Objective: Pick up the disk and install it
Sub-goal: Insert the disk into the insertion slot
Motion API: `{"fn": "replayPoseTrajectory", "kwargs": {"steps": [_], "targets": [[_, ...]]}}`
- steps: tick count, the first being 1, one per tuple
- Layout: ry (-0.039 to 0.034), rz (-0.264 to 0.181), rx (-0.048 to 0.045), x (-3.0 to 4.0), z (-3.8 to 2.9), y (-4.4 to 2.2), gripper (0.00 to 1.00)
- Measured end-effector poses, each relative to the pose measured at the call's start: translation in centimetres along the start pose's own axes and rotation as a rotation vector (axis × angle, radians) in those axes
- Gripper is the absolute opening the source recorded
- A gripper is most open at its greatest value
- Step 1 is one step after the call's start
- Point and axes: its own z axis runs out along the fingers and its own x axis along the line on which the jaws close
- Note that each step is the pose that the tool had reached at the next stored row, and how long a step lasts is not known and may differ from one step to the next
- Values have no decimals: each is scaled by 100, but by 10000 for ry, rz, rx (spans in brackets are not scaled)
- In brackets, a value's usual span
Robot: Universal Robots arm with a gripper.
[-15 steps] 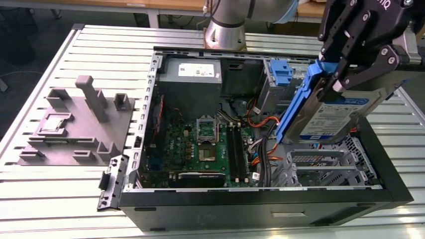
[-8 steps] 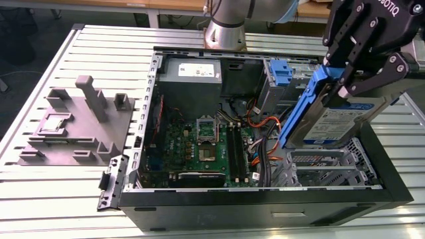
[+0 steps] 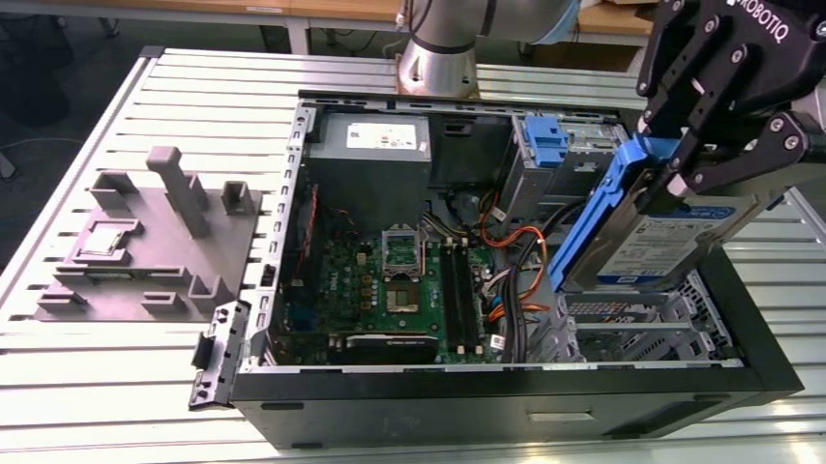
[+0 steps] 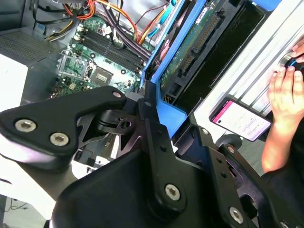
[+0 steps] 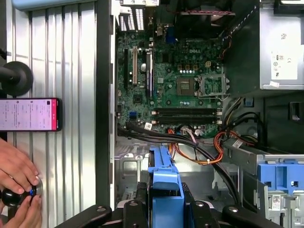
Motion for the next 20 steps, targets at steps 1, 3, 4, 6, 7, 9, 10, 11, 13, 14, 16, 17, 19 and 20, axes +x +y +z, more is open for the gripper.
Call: {"fn": "replayPoseTrajectory", "kwargs": {"steps": [1, 3, 4, 6, 7, 9, 10, 11, 13, 14, 16, 17, 19, 20], "targets": [[-1, 0, 0, 1, 5, -14, 36], [-1, 4, 0, 3, 16, -46, 36], [-1, 19, 0, 3, 23, -60, 36], [0, 78, 1, 3, 37, -85, 36], [-1, 111, 2, 3, 46, -96, 36], [-3, 159, 3, 3, 61, -119, 36], [-4, 170, 3, 3, 69, -130, 36], [-5, 178, 3, 4, 77, -140, 36], [-2, 197, 3, 9, 91, -157, 36], [-1, 209, 3, 14, 96, -164, 36], [-4, 237, 4, 25, 109, -177, 36], [-4, 249, 4, 30, 116, -183, 36], [-4, 256, 4, 37, 132, -193, 36], [-4, 258, 5, 39, 141, -195, 36]]}}
